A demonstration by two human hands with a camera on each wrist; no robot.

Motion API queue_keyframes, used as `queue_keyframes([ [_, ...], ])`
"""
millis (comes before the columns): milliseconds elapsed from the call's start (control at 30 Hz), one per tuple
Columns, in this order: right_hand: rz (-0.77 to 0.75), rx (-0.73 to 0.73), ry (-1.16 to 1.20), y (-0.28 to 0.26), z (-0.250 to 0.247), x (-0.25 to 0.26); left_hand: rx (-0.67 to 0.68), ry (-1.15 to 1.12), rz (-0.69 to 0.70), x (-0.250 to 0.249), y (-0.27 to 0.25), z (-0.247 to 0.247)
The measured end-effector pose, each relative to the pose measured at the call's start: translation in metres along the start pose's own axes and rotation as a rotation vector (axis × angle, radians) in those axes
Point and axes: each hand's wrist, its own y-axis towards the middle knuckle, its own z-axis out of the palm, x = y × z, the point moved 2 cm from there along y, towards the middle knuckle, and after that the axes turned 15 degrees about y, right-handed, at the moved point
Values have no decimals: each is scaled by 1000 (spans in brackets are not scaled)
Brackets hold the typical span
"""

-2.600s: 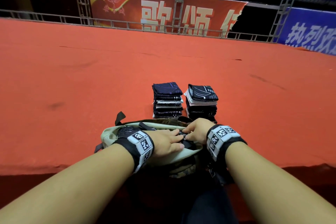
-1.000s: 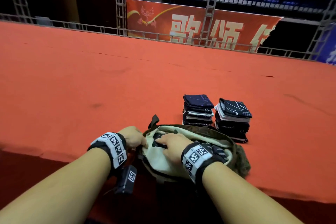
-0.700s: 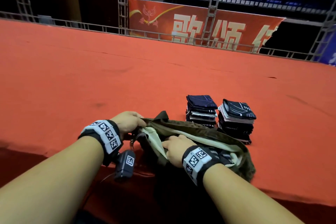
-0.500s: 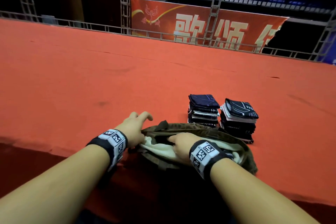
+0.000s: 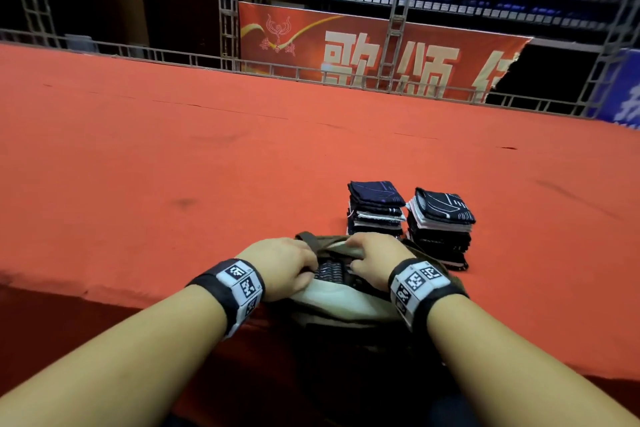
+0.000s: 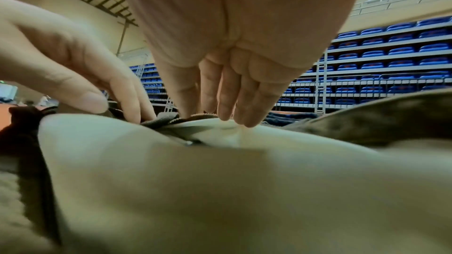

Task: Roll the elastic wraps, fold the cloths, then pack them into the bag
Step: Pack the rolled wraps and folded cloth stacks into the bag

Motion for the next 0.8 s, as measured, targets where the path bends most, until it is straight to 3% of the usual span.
queue_keyframes([
  [167, 30, 193, -53, -2, 3, -20, 296, -81, -155, 8, 13, 19],
  [267, 55, 296, -81, 3, 14, -35, 368, -133, -200, 14, 21, 28],
  [400, 49, 289, -183, 8, 28, -52, 472, -128, -245, 16, 27, 37],
  [600, 83, 288, -143, 13, 38, -65, 482, -126, -247, 11, 29, 59],
  [800, 95, 306, -57, 10, 31, -60, 483, -133, -240, 23, 35, 41],
])
